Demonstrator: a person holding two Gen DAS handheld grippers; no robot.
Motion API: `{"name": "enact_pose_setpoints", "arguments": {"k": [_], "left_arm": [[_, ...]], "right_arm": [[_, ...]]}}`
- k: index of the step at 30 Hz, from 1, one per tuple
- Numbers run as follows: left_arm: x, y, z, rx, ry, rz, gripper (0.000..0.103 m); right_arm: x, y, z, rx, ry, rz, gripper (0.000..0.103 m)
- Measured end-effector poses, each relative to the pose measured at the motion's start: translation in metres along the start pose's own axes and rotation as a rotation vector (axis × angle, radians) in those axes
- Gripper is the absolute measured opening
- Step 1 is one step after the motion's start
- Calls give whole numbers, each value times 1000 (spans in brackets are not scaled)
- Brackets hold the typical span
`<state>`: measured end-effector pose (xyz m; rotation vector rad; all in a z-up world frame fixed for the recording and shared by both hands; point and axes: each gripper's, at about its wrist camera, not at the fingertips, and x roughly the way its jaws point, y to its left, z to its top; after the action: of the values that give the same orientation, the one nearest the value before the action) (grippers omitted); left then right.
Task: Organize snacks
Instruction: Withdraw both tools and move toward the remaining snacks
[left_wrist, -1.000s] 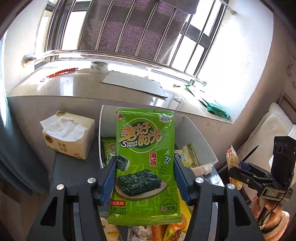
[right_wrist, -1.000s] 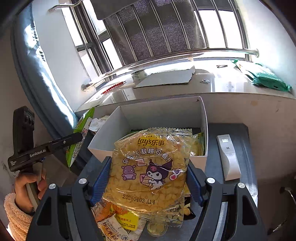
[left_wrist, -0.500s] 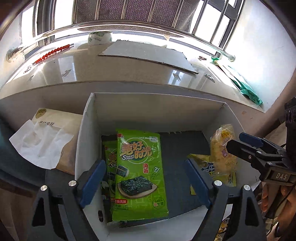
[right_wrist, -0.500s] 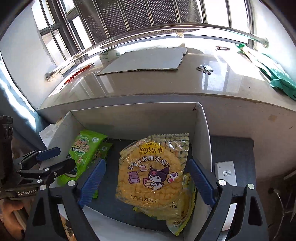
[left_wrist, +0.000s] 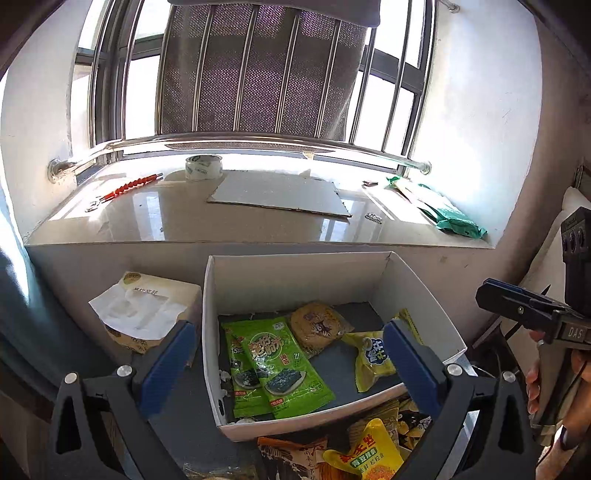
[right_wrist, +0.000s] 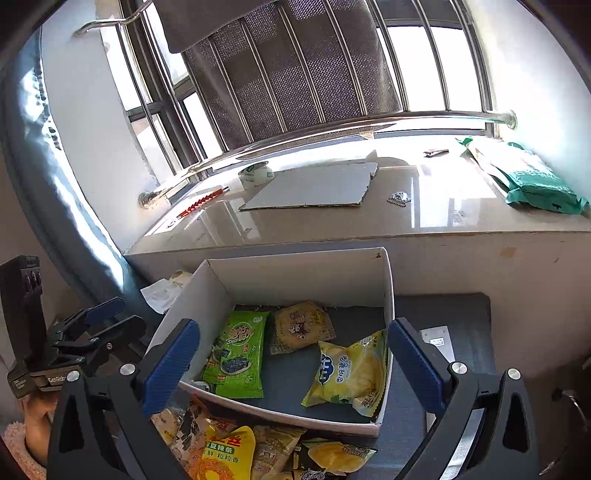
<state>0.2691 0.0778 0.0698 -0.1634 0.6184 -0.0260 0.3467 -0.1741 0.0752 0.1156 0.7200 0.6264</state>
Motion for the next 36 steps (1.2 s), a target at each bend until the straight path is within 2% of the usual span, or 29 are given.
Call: {"name": "enact_pose_setpoints", "arguments": {"k": [5, 11, 13, 16, 20, 24, 27, 30, 36], "left_arm": [[-62, -4, -39, 5, -101, -40, 103], [-103, -14, -115, 30, -50, -36, 103], [-111, -12, -143, -14, -43, -47, 103], [-116, -10, -181, -86, -3, -49, 103], [-122, -22, -223, -85, 33, -50, 103], [-127, -31, -242, -41, 47, -16, 103], [-129, -26, -247, -71, 54, -39, 103], [-128, -19, -246, -119, 61, -69, 103], [-131, -20, -241, -127, 54, -95, 103]], "right_arm": [[-59, 7, -41, -41, -82, 57, 103], [-96, 8, -111, -57, -74, 52, 103], [-105, 8, -138, -47, -73, 63, 103], [-113, 10, -177, -39, -62, 22, 103], [-120, 17, -226, -16, -42, -1, 103], [-117, 23, -263, -29, 33, 3, 103], [-110, 17, -277, -2, 89, 0, 103], [-107, 12, -277, 36, 95, 15, 103], [-98, 5, -259, 81, 72, 75, 103]]}}
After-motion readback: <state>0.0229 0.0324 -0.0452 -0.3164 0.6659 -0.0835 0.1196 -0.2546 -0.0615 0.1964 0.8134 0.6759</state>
